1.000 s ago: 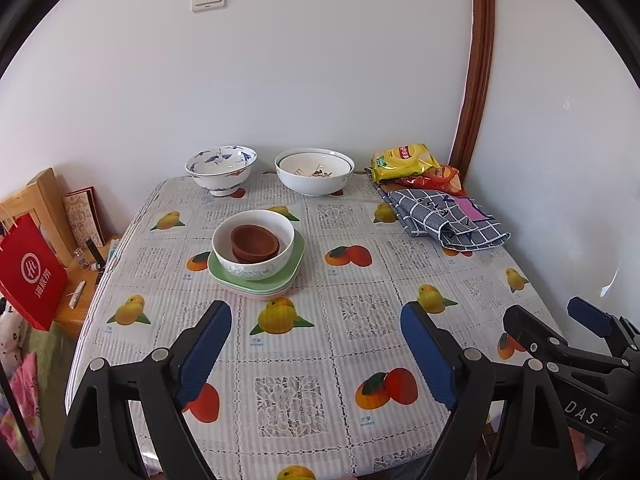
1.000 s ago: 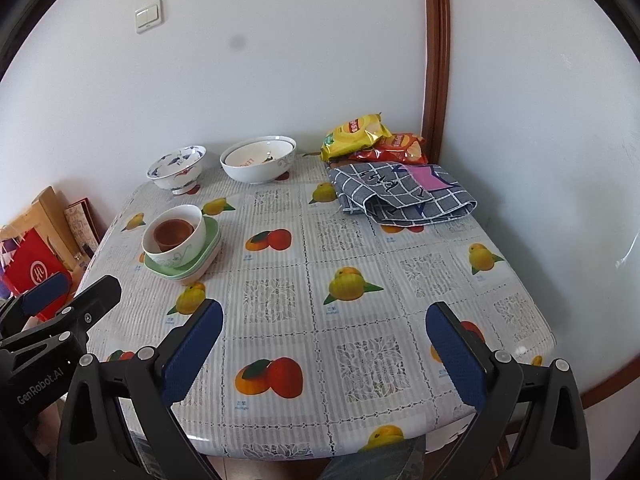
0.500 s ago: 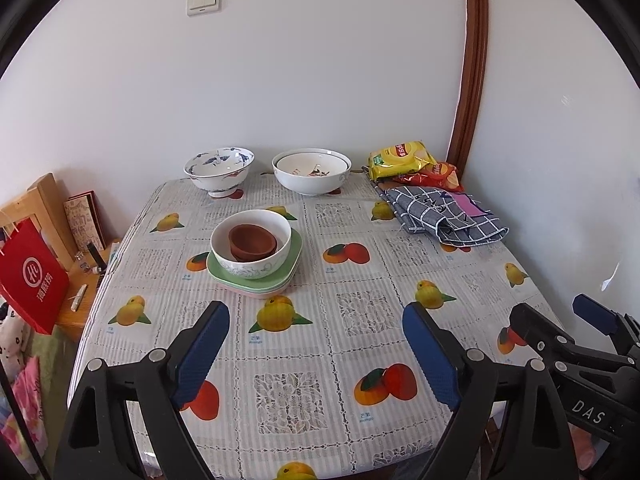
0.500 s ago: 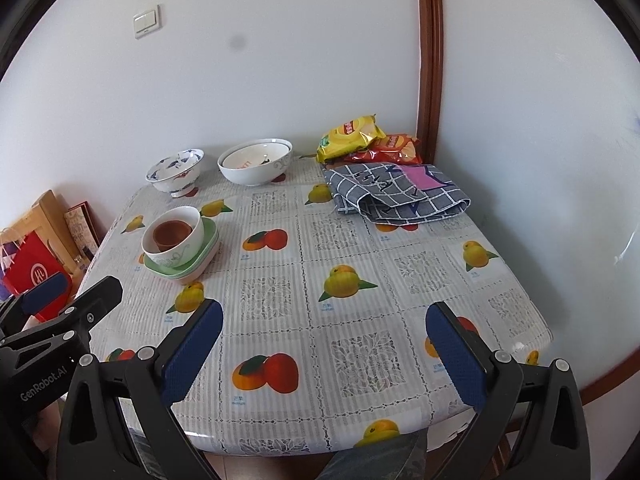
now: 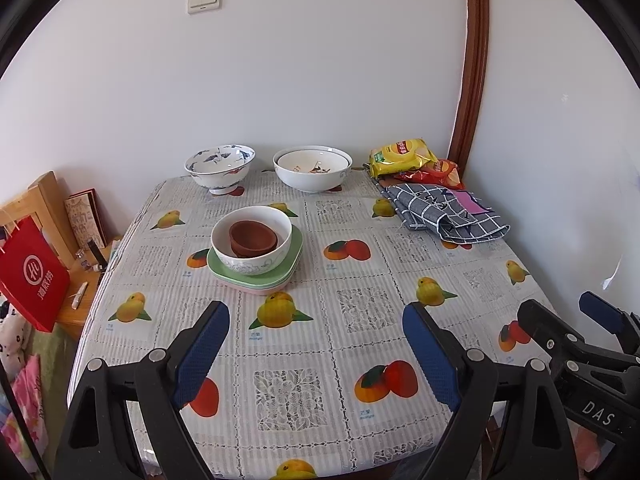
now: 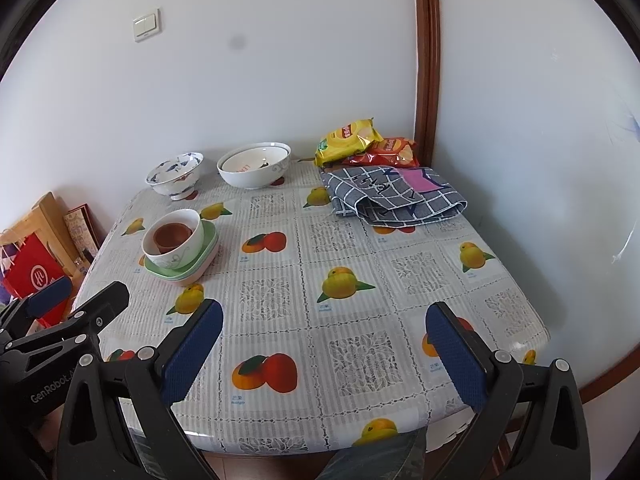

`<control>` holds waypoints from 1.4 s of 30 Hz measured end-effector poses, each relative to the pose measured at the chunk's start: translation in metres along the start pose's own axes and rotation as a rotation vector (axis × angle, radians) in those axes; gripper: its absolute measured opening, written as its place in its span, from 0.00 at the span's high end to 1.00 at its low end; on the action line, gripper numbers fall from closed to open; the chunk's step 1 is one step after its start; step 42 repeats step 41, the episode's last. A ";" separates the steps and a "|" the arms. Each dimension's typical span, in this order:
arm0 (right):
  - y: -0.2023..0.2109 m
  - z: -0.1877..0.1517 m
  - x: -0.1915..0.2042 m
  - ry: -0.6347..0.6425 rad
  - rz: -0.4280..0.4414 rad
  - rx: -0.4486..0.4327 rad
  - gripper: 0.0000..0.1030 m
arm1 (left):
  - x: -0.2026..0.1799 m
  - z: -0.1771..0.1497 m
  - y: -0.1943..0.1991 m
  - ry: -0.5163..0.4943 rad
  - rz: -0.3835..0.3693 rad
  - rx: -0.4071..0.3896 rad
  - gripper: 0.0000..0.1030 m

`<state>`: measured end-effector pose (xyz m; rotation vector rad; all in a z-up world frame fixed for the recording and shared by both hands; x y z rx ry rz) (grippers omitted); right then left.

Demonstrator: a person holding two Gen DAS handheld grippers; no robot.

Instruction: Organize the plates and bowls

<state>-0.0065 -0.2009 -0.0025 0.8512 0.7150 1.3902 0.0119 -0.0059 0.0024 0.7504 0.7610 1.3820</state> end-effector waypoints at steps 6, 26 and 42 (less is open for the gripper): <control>0.002 0.000 0.000 -0.001 0.001 -0.002 0.03 | 0.001 -0.001 0.001 0.003 0.003 -0.002 0.14; 0.005 -0.001 0.005 0.012 0.003 -0.006 0.03 | 0.003 0.000 0.002 0.005 0.002 -0.001 0.14; 0.007 -0.001 0.008 0.019 0.007 -0.013 0.03 | 0.004 0.000 0.003 0.012 0.004 -0.007 0.14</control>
Point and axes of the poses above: each gripper's, at about its wrist camera, not at the fingertips, and y roughly against the way its jaws point, x to its left, z to its top, the point moved 1 cm from there along -y, roughly the way its jaws point, and after that the axes turned 15 degrees about x, right-handed, at the moved point
